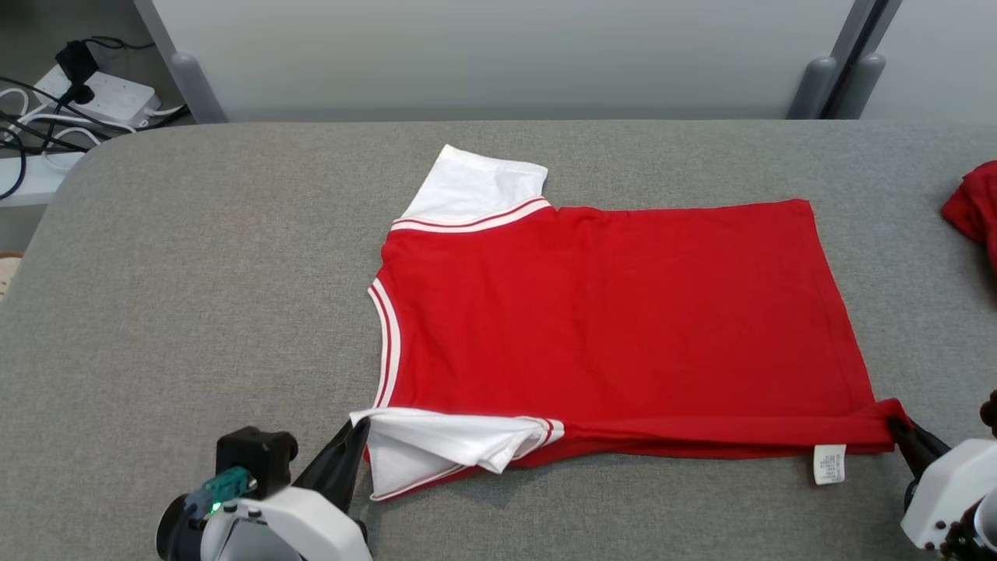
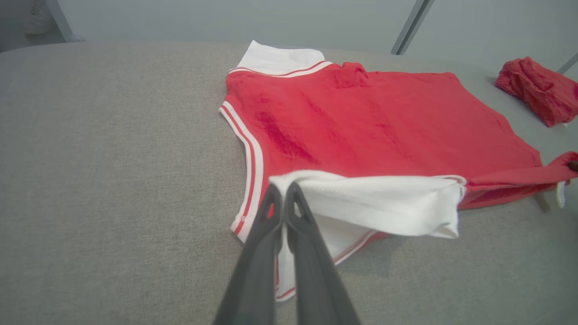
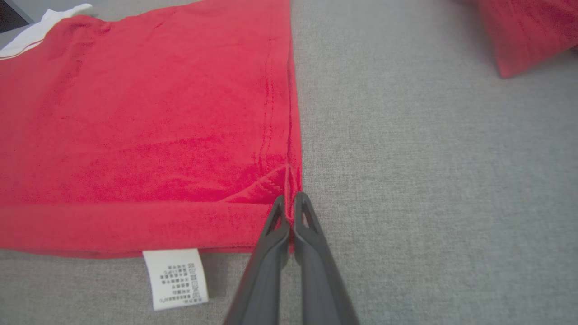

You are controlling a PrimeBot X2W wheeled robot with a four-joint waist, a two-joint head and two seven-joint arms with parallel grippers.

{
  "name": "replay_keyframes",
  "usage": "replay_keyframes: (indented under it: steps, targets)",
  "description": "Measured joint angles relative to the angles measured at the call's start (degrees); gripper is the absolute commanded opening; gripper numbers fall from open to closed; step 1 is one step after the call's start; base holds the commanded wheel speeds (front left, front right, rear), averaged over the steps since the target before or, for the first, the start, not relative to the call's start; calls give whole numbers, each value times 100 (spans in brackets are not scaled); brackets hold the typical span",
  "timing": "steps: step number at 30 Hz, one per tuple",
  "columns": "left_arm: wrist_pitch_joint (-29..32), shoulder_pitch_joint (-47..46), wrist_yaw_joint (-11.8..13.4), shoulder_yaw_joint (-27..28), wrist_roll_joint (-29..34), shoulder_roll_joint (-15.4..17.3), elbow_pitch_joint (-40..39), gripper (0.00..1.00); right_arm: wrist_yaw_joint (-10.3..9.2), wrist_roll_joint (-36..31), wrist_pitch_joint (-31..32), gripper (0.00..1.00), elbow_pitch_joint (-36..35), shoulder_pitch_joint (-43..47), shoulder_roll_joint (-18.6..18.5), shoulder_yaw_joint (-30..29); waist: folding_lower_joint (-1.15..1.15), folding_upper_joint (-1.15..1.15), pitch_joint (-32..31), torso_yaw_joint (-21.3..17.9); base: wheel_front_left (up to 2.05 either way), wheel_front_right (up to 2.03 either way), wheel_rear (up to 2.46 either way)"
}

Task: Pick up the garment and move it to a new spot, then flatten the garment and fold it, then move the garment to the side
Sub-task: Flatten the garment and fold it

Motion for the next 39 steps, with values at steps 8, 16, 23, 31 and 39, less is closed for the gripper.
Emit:
replay_keyframes:
  steps: [8,16,23,31,39]
  targets:
    - [-248,-903,-219,-96,-33,-190,949,0,1,-77,-162,0,886,-932,-46,417,0,0,245,66,0,0,0]
    - [-658,-1647,-389,-185,207,-188,1697,0,1,-127,-532,0,1664,-1817,-74,883,0,0,478,46,0,0,0]
    - [-977,-2176,-504,-342,425,-196,2427,0,1,-136,-932,0,2302,-2351,9,1234,0,0,633,49,0,0,0]
    - [-1245,-2750,-694,-538,531,-364,3357,0,1,-135,-1317,0,2916,-2820,56,1573,0,0,771,55,0,0,0]
    - [-1533,-3129,-736,-577,565,-549,4047,100,1,-112,-1831,100,3366,-3124,169,1745,0,0,809,17,0,0,0]
